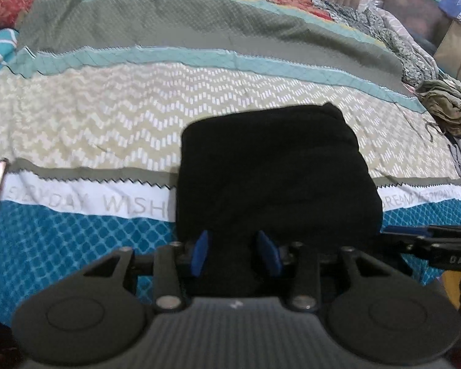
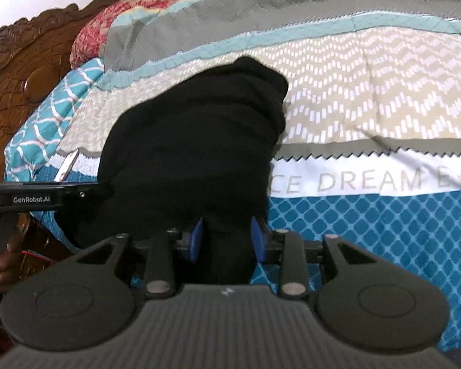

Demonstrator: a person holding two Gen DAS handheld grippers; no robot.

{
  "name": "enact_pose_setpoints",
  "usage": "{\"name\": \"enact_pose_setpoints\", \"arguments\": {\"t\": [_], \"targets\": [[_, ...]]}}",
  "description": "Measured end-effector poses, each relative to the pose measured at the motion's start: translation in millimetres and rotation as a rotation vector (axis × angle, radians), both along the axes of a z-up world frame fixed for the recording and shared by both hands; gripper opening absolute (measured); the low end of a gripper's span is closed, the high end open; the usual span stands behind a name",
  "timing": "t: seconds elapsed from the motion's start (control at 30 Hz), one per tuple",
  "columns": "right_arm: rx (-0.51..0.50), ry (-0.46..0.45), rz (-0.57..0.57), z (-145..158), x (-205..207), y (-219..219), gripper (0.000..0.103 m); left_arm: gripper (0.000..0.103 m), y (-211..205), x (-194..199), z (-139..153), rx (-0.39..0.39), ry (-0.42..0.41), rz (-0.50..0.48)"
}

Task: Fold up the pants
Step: 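Open both tools and withdraw them from the folded garment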

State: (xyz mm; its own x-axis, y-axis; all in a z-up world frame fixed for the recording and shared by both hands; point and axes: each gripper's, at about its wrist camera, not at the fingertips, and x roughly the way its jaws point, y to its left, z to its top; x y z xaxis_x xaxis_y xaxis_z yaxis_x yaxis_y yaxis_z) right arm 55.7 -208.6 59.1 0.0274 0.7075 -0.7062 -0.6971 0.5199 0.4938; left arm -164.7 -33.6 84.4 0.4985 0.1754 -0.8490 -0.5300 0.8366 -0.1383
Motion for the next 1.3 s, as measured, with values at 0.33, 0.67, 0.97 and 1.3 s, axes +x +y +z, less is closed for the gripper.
{"name": "enact_pose_setpoints", "arguments": {"t": [0.33,0.67,0.97,1.3], "targets": [[0.071,0.049,-0.057,1.7,19.1,-25.0,0.053,0.049,3.0,-16.5,6.0,0.134,0.067,0.083],[0.069,0.119,-0.097,-9.3,22.2,-28.2,0.059,0.055,3.4,-23.8,2.6,0.152,0.086,0.109],[0.082,0.177,-0.137,-14.8,27.5,-38.1,0.061,0.061,3.7,-26.7,1.4,0.159,0.092,0.118],[0.092,0.263,-0.174,-20.7,33.0,-46.4,0.062,0.080,8.4,-35.2,-1.9,0.143,0.081,0.173]]}}
